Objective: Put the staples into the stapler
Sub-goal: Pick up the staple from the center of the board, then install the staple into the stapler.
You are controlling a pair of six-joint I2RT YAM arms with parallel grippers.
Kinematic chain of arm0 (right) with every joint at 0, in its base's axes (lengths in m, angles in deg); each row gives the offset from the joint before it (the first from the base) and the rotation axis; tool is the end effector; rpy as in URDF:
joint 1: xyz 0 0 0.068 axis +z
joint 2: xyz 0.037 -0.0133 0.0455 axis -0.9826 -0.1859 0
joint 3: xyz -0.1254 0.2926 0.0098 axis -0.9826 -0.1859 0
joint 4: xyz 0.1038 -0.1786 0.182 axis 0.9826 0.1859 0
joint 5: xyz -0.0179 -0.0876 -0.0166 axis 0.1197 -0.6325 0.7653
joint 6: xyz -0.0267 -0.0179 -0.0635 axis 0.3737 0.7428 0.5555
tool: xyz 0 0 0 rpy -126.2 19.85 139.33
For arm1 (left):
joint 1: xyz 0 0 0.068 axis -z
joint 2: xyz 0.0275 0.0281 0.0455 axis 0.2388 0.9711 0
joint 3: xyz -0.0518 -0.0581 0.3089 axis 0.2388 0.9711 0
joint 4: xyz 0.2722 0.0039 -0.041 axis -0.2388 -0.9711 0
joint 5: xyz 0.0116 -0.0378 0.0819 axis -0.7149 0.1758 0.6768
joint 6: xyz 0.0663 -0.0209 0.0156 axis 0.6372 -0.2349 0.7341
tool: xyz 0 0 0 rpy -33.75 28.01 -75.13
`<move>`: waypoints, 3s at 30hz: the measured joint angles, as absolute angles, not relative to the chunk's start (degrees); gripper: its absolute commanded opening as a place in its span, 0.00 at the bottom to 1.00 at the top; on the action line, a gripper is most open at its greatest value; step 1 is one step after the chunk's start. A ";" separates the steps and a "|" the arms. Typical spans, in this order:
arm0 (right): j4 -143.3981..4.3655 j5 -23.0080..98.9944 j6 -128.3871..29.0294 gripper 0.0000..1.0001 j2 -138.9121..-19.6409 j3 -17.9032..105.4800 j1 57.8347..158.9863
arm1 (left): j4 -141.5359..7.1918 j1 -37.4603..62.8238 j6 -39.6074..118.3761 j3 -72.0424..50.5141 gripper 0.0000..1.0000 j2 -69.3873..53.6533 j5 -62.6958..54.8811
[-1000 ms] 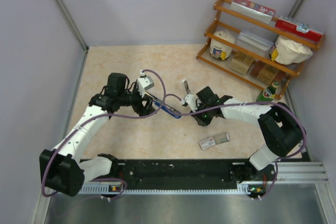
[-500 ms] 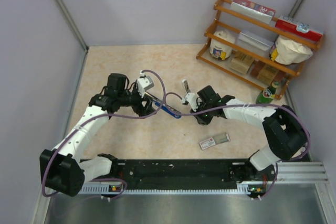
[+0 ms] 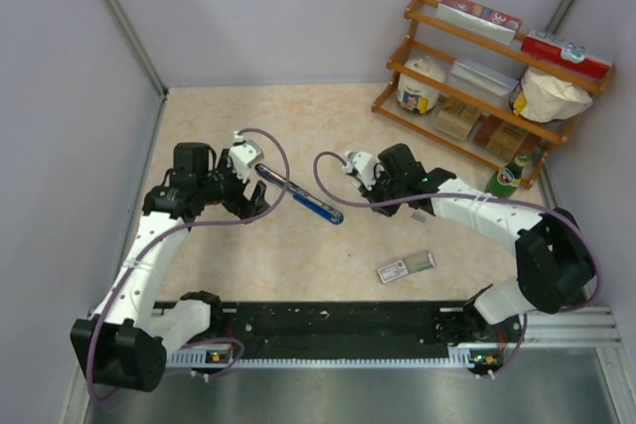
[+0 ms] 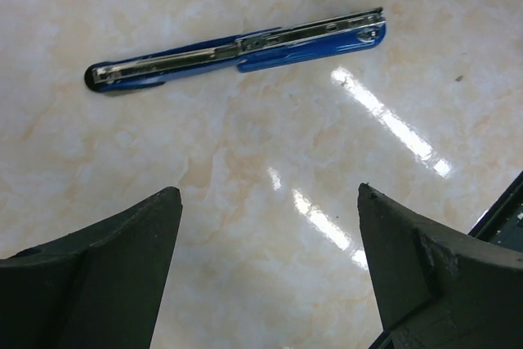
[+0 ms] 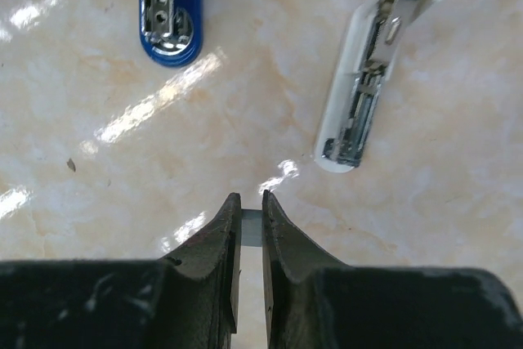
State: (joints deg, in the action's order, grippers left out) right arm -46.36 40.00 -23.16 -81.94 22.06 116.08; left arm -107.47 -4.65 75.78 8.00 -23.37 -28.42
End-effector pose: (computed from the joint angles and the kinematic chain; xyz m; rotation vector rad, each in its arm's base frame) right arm 0.2500 0.1992 0.2395 -1.2533 2.1848 0.3331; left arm 0.2087 -0.0659 0.3262 0.9167 2.0601 -0.5249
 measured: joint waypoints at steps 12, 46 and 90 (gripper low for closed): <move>-48.90 39.70 -25.04 0.11 -91.54 36.95 110.55 | -111.36 -16.69 76.55 8.78 0.92 -27.59 -27.59; -58.39 40.64 -31.16 0.11 -95.49 29.19 107.64 | -107.86 -17.17 76.35 15.17 0.92 -32.16 -28.97; -58.12 42.25 -30.79 0.11 -95.51 29.15 107.64 | -107.38 -17.54 76.33 15.89 0.92 -32.16 -29.25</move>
State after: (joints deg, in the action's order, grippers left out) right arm -58.12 42.25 -30.79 -95.51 29.15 107.64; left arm -107.38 -17.54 76.33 15.89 -32.16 -29.25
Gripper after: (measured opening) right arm 0.117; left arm 0.921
